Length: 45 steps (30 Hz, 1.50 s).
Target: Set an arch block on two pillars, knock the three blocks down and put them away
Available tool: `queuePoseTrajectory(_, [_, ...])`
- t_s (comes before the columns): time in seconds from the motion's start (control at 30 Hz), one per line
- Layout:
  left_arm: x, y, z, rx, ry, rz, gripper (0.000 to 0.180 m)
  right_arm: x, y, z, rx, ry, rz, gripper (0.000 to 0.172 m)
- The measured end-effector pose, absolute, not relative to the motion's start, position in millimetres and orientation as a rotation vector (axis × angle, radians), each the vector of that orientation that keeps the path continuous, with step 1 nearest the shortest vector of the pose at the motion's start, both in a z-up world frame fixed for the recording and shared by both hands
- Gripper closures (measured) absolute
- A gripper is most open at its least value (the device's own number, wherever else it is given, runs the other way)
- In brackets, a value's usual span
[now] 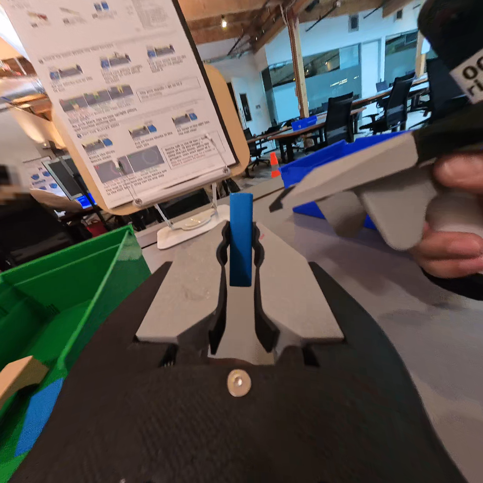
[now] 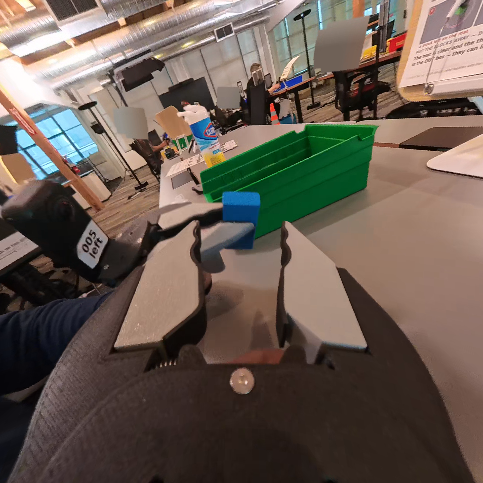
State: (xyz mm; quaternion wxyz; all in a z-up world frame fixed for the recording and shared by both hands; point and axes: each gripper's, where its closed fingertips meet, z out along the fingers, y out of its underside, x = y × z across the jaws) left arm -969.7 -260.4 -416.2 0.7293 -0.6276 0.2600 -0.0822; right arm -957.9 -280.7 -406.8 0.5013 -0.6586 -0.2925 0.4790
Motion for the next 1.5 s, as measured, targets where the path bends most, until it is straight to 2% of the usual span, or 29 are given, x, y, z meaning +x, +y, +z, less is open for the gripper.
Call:
queuePoseTrajectory(0.1, [-970, -249, -436, -1.470, 0.596, -0.145, 0.167, -964, -268, -410, -1.577, -0.738, 1.168, 0.115])
queuePoseTrajectory(0.3, [-967, -249, -436, -1.451, 0.613, -0.095, 0.167, -985, -251, -428, -1.652, -0.807, 1.197, 0.122])
queuePoseTrajectory(0.4, [-965, -251, -436, -1.462, 0.597, -0.108, 0.167, -989, -257, -423, -1.600, -0.828, 1.193, 0.140])
queuePoseTrajectory(0.6, [-960, -260, -434, -1.444, 0.613, -0.155, 0.165, -980, -258, -421, -1.536, -0.905, 1.044, 0.141])
queuePoseTrajectory(0.7, [-958, -269, -429, -1.389, 0.633, -0.207, 0.147, -965, -239, -433, -1.586, -0.921, 0.891, 0.141])
queuePoseTrajectory(0.8, [-966, -270, -429, -1.389, 0.649, -0.255, 0.144, -953, -226, -454, -1.629, -1.020, 0.740, 0.141])
queuePoseTrajectory(0.9, [-977, -266, -431, -1.442, 0.632, -0.393, 0.144, -944, -226, -474, -1.624, -1.175, 0.617, 0.141])
queuePoseTrajectory(1.13, [-988, -259, -435, -1.498, 0.607, -0.536, 0.146, -952, -251, -497, -1.571, -1.438, 0.675, 0.141])
queuePoseTrajectory(1.5, [-989, -258, -436, -1.508, 0.599, -0.521, 0.149, -919, -237, -499, -1.660, -1.356, 0.699, 0.141])
